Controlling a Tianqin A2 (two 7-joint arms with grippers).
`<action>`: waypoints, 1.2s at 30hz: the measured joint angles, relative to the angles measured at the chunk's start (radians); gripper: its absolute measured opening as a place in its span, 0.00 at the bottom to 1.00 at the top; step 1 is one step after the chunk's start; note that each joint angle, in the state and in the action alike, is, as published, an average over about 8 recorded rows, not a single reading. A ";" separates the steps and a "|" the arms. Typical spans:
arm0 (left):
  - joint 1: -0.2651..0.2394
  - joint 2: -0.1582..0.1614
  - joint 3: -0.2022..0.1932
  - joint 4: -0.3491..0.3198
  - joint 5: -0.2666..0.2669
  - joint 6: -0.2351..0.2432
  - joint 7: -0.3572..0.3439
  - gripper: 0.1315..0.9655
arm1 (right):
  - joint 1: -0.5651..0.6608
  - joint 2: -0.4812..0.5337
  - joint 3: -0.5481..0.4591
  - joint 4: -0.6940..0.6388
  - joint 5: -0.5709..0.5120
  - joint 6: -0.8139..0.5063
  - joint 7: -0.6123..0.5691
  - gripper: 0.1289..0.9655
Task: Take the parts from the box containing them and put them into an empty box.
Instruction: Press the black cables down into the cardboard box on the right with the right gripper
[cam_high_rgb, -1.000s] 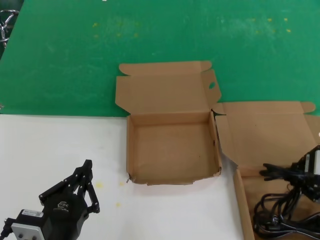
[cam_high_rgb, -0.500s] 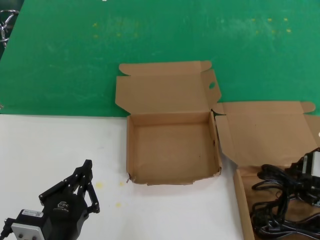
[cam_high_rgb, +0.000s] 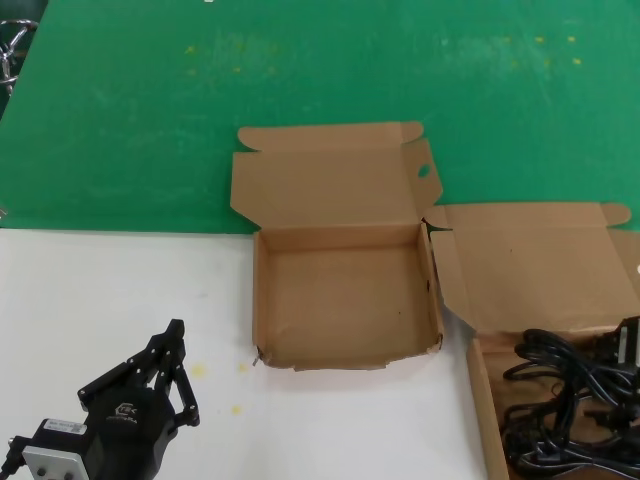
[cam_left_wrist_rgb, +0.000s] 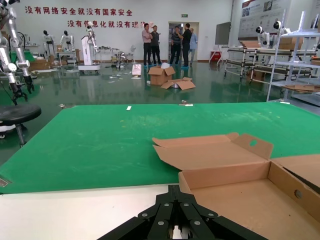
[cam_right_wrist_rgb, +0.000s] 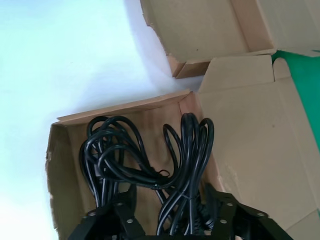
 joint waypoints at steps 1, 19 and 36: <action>0.000 0.000 0.000 0.000 0.000 0.000 0.000 0.00 | -0.001 0.002 0.001 0.002 0.001 -0.004 0.004 0.34; 0.000 0.000 0.000 0.000 0.000 0.000 0.000 0.00 | -0.026 0.022 0.023 -0.020 0.008 0.005 0.029 0.37; 0.000 0.000 0.000 0.000 0.000 0.000 0.000 0.00 | -0.040 -0.006 0.020 -0.100 0.023 0.081 -0.023 0.12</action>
